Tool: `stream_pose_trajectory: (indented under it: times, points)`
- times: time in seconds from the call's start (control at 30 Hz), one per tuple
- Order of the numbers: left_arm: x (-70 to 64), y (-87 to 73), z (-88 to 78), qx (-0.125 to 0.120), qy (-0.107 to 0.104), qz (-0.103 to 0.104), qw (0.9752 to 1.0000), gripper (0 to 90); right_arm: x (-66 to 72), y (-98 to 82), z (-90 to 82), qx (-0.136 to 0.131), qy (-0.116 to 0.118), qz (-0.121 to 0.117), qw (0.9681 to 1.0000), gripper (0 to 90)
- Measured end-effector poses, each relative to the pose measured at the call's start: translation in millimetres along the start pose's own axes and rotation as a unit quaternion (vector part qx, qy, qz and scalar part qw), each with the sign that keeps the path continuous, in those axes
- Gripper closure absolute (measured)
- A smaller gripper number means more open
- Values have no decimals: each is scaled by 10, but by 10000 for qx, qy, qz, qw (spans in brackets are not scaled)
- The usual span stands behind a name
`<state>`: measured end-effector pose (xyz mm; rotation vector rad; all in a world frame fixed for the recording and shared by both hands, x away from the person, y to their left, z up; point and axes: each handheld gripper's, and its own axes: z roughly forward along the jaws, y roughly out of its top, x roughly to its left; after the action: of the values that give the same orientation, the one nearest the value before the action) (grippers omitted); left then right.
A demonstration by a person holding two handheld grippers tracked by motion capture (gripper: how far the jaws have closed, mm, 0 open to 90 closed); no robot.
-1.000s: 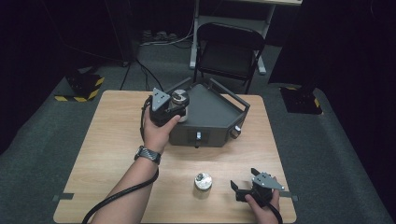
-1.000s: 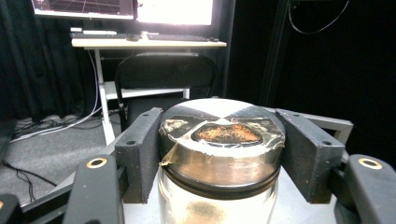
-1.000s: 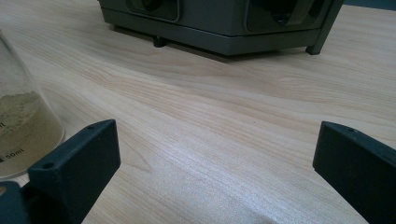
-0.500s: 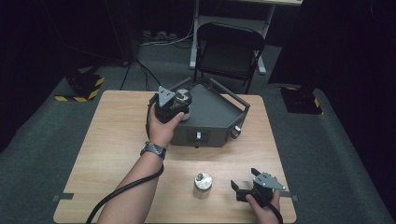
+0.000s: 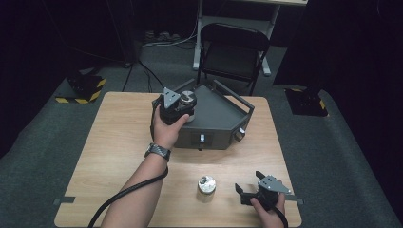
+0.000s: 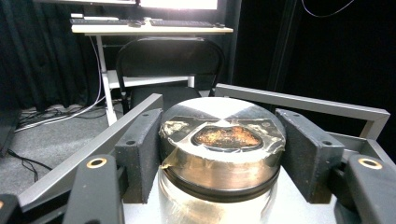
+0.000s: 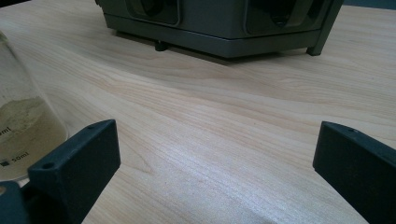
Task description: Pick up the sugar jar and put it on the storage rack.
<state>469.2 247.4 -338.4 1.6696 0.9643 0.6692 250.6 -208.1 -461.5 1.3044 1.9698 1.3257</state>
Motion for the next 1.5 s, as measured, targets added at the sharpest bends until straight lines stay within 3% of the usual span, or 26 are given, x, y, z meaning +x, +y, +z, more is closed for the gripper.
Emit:
stream_pose_trajectory:
  times: [0.8,1.0,1.1,1.17,1.27,1.43,1.5]
  points:
    - [-14,-1,-7,0,21,-72,10000,335,10,7,4,14,-9,-31,10000,7]
    - [-32,26,-49,-15,-5,-36,10000,221,8,6,4,11,-6,-28,10000,7]
    - [-53,30,-71,-16,55,-72,10000,98,10,12,7,28,-3,-25,10000,7]
    - [-58,32,-100,0,66,-118,9999,62,12,12,9,27,-7,-38,10000,7]
    - [-74,7,-165,-36,59,-30,10000,38,14,15,10,35,-2,-52,10000,7]
    - [16,-35,-290,-94,-101,-230,9996,13,19,16,10,39,-11,-56,10000,7]
    - [52,-55,-360,-132,-150,-176,9996,6,25,20,14,48,-19,-86,9999,7]
